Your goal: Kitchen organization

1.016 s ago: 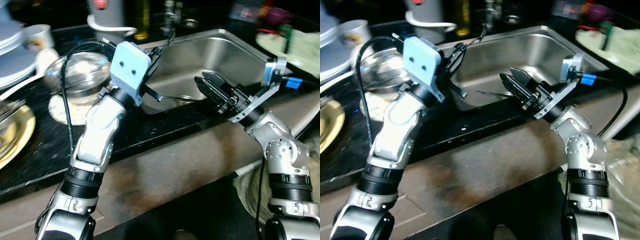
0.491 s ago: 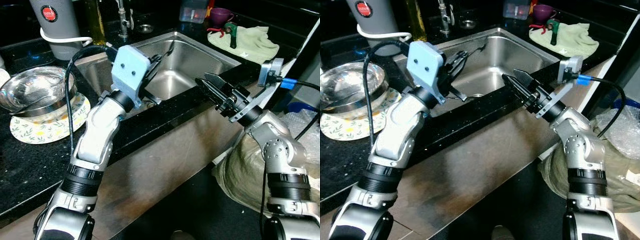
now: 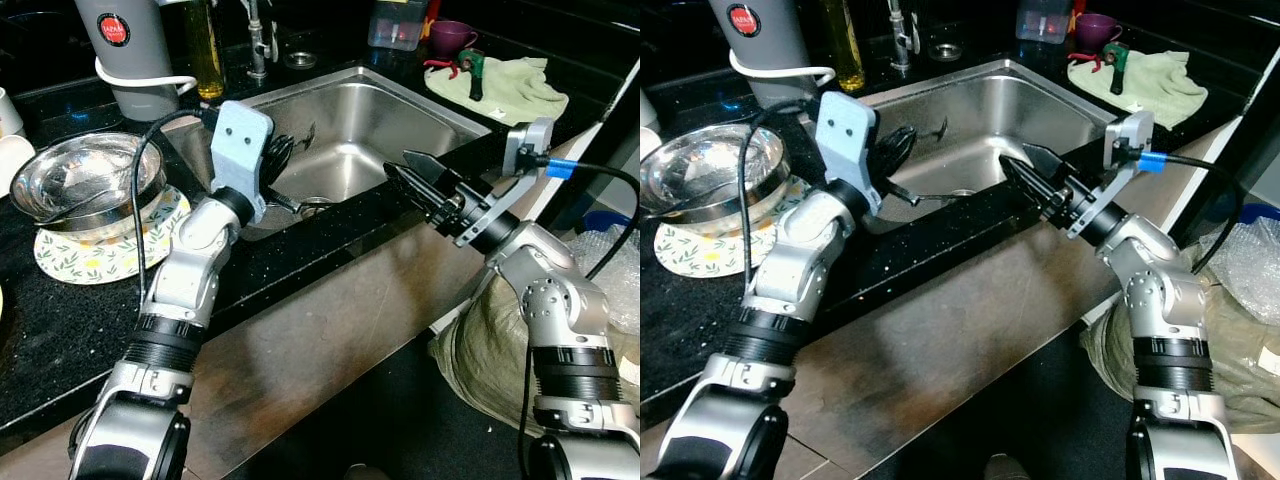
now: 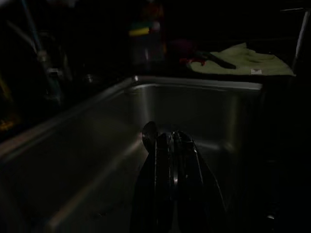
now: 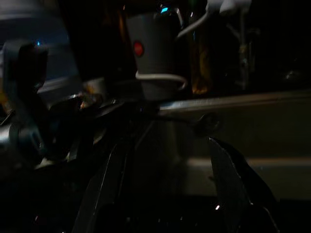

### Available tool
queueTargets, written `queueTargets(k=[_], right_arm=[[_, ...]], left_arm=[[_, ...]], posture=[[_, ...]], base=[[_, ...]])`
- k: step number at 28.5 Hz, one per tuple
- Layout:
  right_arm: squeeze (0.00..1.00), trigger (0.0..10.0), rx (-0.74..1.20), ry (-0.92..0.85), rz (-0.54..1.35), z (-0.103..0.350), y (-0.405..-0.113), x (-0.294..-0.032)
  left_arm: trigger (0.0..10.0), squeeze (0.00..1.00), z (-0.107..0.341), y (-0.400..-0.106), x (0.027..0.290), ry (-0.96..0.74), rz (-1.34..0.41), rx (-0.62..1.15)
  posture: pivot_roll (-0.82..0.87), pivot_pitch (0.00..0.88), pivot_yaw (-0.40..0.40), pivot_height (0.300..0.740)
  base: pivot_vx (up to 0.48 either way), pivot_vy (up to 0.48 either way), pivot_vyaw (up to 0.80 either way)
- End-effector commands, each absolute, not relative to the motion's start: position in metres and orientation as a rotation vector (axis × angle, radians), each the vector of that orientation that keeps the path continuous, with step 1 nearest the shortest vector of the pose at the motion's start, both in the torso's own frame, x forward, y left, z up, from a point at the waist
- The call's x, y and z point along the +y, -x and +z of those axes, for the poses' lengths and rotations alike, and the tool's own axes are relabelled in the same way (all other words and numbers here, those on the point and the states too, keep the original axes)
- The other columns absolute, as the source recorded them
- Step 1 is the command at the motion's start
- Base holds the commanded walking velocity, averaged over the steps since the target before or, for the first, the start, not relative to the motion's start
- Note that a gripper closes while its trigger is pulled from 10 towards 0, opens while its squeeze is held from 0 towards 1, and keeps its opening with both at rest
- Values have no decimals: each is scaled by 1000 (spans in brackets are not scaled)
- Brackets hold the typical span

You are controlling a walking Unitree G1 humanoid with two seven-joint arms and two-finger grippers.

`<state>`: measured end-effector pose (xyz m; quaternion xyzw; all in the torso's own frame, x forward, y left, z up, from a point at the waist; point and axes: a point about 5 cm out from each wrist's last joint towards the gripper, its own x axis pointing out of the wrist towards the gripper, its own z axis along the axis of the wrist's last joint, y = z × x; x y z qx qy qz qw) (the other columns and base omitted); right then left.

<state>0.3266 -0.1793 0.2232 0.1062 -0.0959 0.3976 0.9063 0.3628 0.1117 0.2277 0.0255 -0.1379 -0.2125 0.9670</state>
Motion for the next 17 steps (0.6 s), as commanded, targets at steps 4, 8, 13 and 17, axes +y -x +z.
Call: queueTargets(k=[4, 8, 13, 17], right_arm=[[0, 10000, -204, -205, 834, 223, -325, -176], [0, 10000, -207, -205, 829, 224, -326, -177], [0, 10000, -205, -203, 828, 224, -326, -177], [0, 10000, -205, -202, 827, 224, -326, -177]], left_arm=[[10000, 0, 219, -363, 106, 3, -476, -234], [10000, 0, 214, -360, 100, 18, -507, -218], [10000, 812, 207, -360, 101, 21, -493, -183], [10000, 1000, 205, -360, 104, 19, -470, -176]], posture=[[4, 52, 1, 732], [2, 54, 1, 732], [2, 56, -1, 732], [4, 55, -2, 732]], base=[[0, 0, 0], [0, 0, 0], [0, 0, 0], [0, 0, 0]])
